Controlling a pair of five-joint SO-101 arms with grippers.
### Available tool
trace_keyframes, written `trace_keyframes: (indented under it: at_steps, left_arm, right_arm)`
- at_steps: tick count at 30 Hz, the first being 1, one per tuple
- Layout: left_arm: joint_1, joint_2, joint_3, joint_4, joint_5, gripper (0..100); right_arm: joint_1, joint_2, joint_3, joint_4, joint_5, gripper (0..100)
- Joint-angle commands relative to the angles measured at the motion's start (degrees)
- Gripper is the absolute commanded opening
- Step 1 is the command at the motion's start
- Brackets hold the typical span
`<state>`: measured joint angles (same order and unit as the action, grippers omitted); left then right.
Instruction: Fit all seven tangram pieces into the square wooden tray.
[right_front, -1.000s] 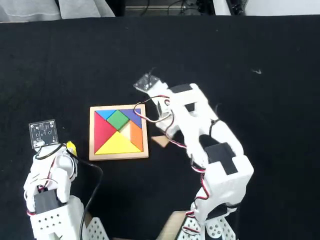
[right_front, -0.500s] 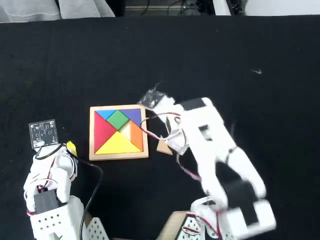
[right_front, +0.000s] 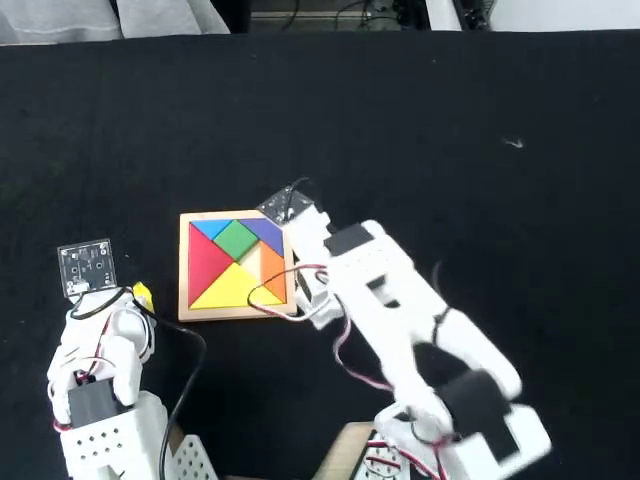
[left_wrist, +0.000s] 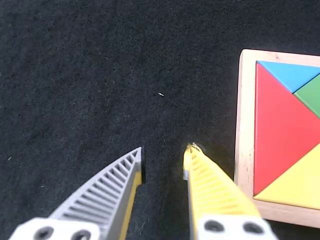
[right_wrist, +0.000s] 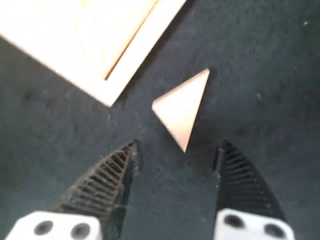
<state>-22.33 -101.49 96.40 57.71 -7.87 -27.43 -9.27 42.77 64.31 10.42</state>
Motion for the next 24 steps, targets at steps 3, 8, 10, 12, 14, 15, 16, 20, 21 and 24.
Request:
trace_keyframes:
  at_steps: [3, 8, 10, 12, 14, 15, 16, 20, 21, 24]
  left_arm:
    - [-0.31, -0.44, 1.1, 0.26, 0.26, 15]
    - [-0.31, -0.44, 1.1, 0.26, 0.26, 15]
    - [-0.31, -0.44, 1.1, 0.26, 0.26, 15]
    - [-0.31, -0.44, 1.1, 0.26, 0.26, 15]
    - [-0.31, -0.44, 1.1, 0.26, 0.26, 15]
    - [-0.31, -0.44, 1.1, 0.26, 0.26, 15]
    - [-0.31, -0.44, 1.1, 0.26, 0.26, 15]
    - [-0.31, -0.44, 1.1, 0.26, 0.26, 15]
    - [-0.31, -0.44, 1.1, 0.26, 0.26, 15]
    - [-0.31, -0.44, 1.1, 0.26, 0.26, 15]
  right_arm:
    - [-0.97, 9.45, -8.31, -2.11, -4.75, 24.1]
    - [-0.97, 13.67, -10.59, -2.2, -5.36, 24.1]
    - [-0.97, 13.67, -10.95, -2.2, -5.36, 24.1]
    - [-0.97, 13.67, -11.21, -2.29, -5.36, 24.1]
    - [-0.97, 13.76, -11.21, -2.29, -5.36, 24.1]
    - [-0.97, 13.93, -11.21, -2.64, -5.45, 24.1]
    - [-0.97, 14.02, -10.95, -3.52, -6.15, 24.1]
    - [-0.97, 14.11, -10.77, -5.63, -7.74, 23.8]
    - [-0.97, 14.11, -10.77, -5.8, -7.74, 23.7]
    - [-0.97, 14.2, -10.77, -5.89, -7.56, 23.7]
